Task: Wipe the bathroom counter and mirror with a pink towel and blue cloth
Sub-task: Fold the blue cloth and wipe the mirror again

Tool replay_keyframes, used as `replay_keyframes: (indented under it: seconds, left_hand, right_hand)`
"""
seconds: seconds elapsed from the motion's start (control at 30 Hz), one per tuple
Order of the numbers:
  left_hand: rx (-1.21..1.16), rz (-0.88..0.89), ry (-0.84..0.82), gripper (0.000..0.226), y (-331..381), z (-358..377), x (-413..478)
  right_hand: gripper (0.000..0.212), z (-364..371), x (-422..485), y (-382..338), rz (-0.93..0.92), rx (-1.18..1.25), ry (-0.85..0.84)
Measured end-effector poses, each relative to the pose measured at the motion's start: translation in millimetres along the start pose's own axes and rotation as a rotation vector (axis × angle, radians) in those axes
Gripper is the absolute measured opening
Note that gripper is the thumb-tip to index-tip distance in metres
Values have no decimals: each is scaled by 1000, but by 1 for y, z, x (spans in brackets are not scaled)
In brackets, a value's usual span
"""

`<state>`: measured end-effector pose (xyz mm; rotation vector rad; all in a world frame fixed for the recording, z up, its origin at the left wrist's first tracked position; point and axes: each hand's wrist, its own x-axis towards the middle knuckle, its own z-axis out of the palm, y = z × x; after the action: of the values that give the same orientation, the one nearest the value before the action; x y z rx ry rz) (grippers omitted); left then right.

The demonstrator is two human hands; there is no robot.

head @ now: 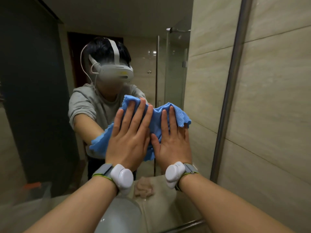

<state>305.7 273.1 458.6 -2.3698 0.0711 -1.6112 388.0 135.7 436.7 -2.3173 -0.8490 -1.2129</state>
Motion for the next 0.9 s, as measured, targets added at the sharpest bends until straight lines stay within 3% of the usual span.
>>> replay_keyframes:
  seconds: [0.3, 0.53, 0.9]
  left_hand:
    - [-48, 142, -24, 72, 68, 33, 38]
    - [-45, 278, -42, 64, 74, 39, 45]
    - [-35, 286, -22, 56, 85, 55, 42]
  right_hand:
    - [78, -8, -3, 91, 106, -37, -5]
    - [79, -7, -12, 105, 159, 39, 58]
    - [79, 0, -24, 110, 241, 25, 70]
